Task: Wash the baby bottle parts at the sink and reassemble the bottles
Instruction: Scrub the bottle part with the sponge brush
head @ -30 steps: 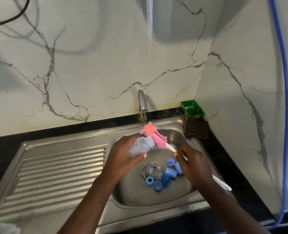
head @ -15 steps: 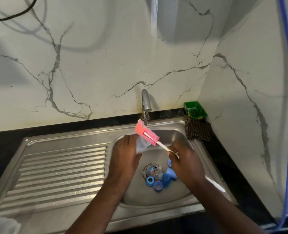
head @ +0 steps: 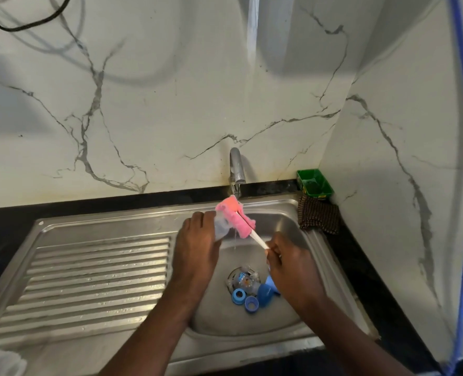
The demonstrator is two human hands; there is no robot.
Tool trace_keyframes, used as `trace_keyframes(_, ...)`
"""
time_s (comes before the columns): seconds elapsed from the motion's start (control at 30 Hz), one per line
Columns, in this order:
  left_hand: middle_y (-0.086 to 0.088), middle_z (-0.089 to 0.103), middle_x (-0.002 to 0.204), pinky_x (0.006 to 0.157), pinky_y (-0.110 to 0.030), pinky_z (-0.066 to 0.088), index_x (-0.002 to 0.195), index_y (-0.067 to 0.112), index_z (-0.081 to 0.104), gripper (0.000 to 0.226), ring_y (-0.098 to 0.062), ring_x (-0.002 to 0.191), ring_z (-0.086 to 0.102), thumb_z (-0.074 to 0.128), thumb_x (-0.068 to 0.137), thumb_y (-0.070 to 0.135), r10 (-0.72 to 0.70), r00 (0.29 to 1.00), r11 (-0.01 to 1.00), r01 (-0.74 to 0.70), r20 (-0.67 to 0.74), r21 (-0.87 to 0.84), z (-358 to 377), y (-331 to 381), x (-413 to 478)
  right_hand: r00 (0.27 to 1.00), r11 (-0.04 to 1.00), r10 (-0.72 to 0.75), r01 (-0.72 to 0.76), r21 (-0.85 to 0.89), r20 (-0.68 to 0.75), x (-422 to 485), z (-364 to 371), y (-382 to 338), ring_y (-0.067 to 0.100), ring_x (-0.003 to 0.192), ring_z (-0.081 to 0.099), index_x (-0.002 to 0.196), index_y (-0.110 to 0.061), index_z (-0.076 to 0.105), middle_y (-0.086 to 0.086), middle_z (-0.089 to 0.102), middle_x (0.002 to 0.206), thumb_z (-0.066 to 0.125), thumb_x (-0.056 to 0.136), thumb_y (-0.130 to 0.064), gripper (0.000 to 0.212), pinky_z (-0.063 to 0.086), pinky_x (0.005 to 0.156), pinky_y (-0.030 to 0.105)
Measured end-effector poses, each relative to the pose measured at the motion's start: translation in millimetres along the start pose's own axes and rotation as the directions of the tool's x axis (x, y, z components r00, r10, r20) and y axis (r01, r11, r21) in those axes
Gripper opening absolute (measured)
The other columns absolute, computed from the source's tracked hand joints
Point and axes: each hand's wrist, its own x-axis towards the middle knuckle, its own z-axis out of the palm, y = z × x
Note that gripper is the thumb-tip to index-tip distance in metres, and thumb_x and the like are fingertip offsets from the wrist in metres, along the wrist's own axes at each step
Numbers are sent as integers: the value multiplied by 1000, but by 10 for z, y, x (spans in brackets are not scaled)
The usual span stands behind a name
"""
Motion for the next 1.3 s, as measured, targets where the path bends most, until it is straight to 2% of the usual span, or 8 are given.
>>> trace_keyframes(0.27,-13,68,102,71,-35,56,114,7,63,57,-26,87,64,92,67,24,-8,1000,998,10,24,-63,43,38,-48,993,995,-65,57,-85,-94,-19,8,-27,15,60,54,95,-20,58,-5,59,72,57,98,-22,3,34,52,25)
trace_keyframes(0.43,-12,66,111,78,-36,55,121,9,61,61,-27,96,63,90,70,28,-98,995,993,100,32,-62,-30,-45,-16,979,981,-129,102,-167,-159,-143,40,74,23,60,61,86,-22,56,-2,63,69,59,94,-20,9,45,50,32)
trace_keyframes(0.6,-12,68,103,74,-36,56,116,9,63,61,-26,88,65,92,66,28,-41,998,998,43,51,-41,-27,94,-99,959,925,-179,88,-369,-219,-93,54,-16,19,49,57,84,-22,62,-4,58,61,81,76,-16,21,40,38,28)
trace_keyframes(0.9,-8,67,109,79,-32,52,119,12,61,55,-24,94,63,85,75,35,-89,994,978,99,65,-184,-6,118,-102,946,919,-216,113,-378,-241,-63,58,26,21,47,56,82,-20,65,-1,58,58,84,72,-12,23,31,40,22)
trace_keyframes(1.07,12,62,99,65,-12,34,111,26,60,47,-3,82,55,85,74,40,-272,953,801,302,136,-516,-121,-65,-55,963,959,-165,105,-265,-215,-247,2,246,27,52,58,83,-23,57,-3,58,61,78,79,-12,24,39,40,32)
trace_keyframes(1.13,15,68,99,69,-19,44,105,31,62,48,1,84,62,88,67,46,-287,927,684,375,242,-626,-83,-205,-46,964,979,-146,109,-172,-222,-242,-70,345,28,53,60,96,-23,62,-3,60,61,74,83,-12,22,40,44,30)
trace_keyframes(1.23,7,73,103,84,-44,59,110,31,69,60,-14,93,70,87,58,55,-247,888,555,458,388,-695,-17,-399,-88,989,995,-88,93,33,-120,-177,-204,389,5,57,52,128,-41,56,-23,58,66,64,91,-18,44,42,54,30)
trace_keyframes(1.3,8,74,105,87,-41,58,112,32,70,57,-14,97,70,91,60,43,-198,883,506,464,426,-727,-45,-413,-139,994,991,-85,91,98,-64,-153,-252,405,1,60,53,131,-47,58,-32,57,71,65,92,-17,49,40,56,18)
